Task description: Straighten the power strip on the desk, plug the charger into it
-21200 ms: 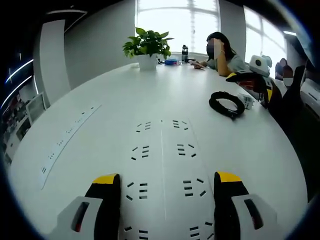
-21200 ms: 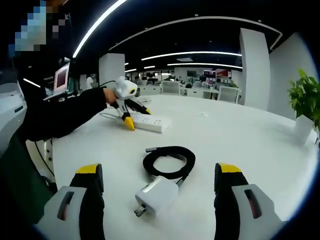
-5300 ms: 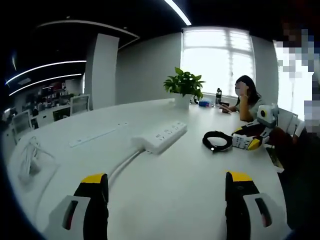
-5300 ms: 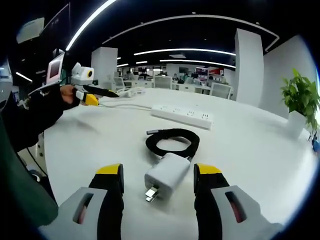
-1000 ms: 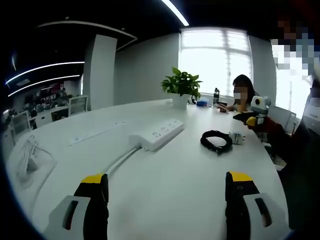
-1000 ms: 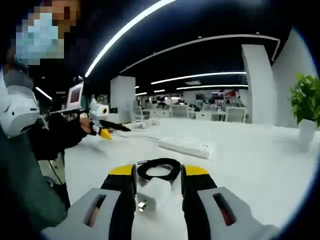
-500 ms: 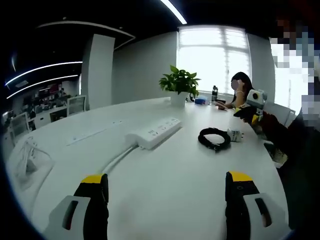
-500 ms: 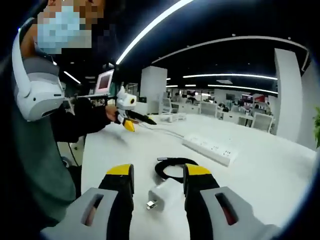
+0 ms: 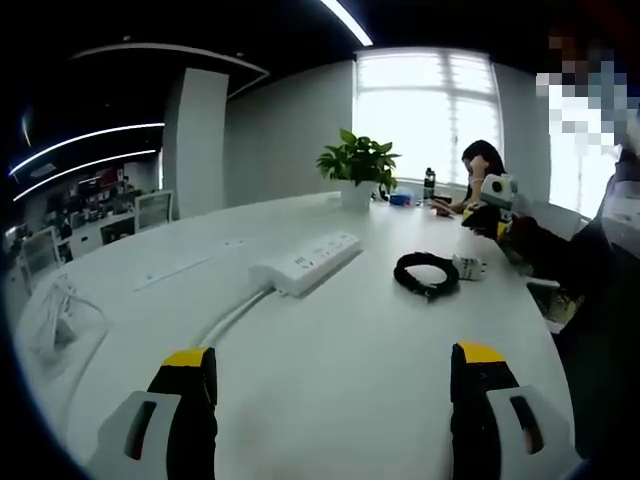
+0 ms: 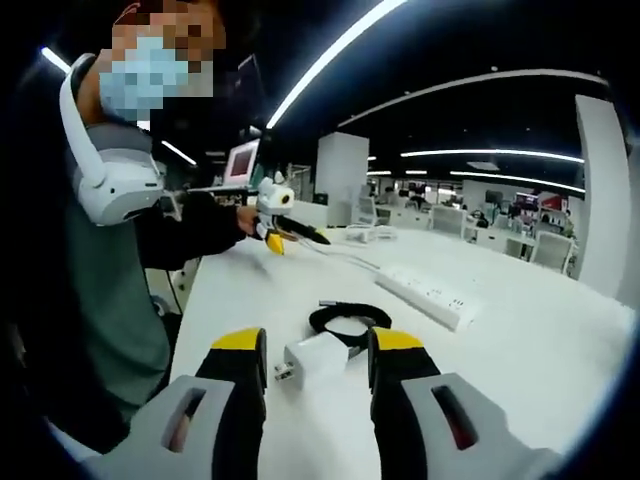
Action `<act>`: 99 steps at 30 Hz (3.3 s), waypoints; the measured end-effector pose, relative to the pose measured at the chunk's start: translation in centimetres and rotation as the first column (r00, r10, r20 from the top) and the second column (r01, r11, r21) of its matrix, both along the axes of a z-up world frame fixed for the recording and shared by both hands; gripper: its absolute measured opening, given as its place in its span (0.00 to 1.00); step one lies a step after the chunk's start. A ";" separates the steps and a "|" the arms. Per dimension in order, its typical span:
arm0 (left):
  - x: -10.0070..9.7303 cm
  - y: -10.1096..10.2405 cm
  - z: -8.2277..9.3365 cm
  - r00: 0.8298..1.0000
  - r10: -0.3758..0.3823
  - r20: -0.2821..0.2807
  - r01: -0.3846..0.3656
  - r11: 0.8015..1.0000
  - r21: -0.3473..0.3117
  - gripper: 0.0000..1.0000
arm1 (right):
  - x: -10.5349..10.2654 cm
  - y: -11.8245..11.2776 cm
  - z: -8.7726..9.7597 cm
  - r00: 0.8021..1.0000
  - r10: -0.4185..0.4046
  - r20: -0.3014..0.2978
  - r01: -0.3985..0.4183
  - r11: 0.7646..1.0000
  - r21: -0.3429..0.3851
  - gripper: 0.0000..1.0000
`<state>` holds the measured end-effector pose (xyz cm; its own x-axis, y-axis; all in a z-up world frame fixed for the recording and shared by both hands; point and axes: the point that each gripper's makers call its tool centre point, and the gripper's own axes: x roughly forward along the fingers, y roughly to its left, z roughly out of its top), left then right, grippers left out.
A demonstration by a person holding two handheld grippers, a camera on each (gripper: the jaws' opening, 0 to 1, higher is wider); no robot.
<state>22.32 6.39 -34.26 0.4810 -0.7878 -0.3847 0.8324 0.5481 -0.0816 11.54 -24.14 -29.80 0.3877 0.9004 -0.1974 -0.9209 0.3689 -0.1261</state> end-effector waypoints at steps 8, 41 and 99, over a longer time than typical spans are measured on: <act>0.0 -0.4 0.0 1.000 -0.002 0.002 0.002 1.000 -0.004 0.99 | -0.2 -1.9 -0.4 0.999 0.017 -0.036 -0.016 1.000 0.026 0.49; -0.2 -0.3 -0.5 1.000 0.005 -0.011 -0.005 1.000 0.011 0.99 | 2.0 -1.0 -3.0 0.984 0.136 -0.112 -0.133 0.991 0.033 0.54; -0.6 1.2 -0.5 1.000 0.016 -0.016 -0.017 1.000 -0.007 0.99 | 1.4 6.4 -4.6 0.914 0.385 -0.125 -0.386 0.922 0.018 0.40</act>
